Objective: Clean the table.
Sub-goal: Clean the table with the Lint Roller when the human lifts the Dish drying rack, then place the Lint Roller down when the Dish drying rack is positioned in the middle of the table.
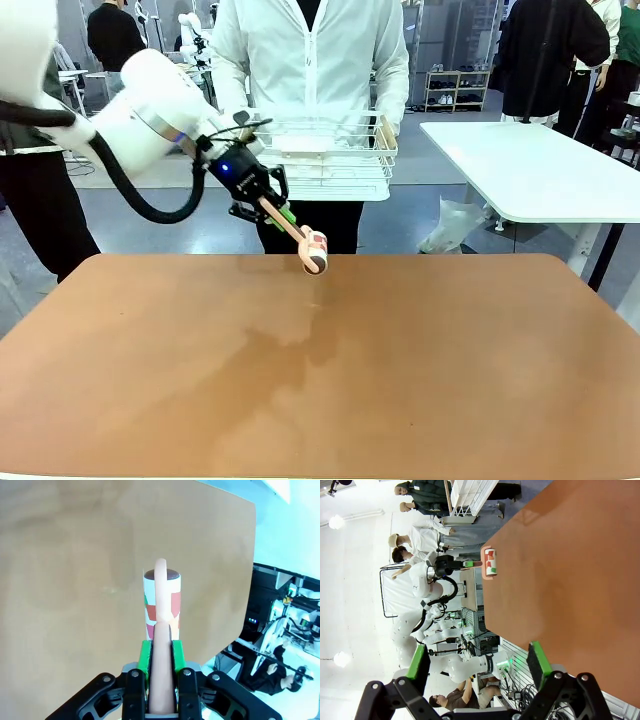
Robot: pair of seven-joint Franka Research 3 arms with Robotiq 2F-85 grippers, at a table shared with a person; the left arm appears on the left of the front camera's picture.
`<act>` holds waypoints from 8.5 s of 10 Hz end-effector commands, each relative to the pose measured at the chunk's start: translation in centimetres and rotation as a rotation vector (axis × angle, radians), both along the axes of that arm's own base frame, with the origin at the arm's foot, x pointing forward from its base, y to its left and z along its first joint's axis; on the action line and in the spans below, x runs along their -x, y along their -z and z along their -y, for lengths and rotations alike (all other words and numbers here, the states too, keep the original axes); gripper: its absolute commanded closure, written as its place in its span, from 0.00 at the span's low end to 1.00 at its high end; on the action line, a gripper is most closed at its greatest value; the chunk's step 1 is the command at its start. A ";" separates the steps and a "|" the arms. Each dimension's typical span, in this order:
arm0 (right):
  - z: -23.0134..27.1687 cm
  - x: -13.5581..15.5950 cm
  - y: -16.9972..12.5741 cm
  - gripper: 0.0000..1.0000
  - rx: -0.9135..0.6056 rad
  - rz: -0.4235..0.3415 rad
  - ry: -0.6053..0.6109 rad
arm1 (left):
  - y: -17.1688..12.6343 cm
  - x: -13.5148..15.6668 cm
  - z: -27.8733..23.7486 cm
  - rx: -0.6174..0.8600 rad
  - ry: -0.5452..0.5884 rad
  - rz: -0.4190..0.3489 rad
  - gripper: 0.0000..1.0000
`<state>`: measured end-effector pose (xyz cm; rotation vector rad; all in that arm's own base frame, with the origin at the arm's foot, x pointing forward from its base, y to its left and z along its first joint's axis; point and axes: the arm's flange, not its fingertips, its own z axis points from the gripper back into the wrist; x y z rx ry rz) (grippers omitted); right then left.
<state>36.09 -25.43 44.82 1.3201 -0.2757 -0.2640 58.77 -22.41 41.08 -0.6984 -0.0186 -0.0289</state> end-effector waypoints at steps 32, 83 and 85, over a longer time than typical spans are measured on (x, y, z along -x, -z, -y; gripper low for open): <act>0.0 0.2 -0.1 0.00 -0.001 0.002 -0.002 | -13.9 7.0 -28.8 -0.377 -0.033 0.122 0.79; 0.0 0.2 -0.1 0.00 -0.001 0.002 -0.002 | 3.0 3.0 -26.8 -0.219 -1.317 -0.189 0.79; 0.0 0.2 -0.1 0.00 -0.001 0.002 -0.002 | 5.3 3.7 -26.7 -0.200 -1.362 -0.166 0.79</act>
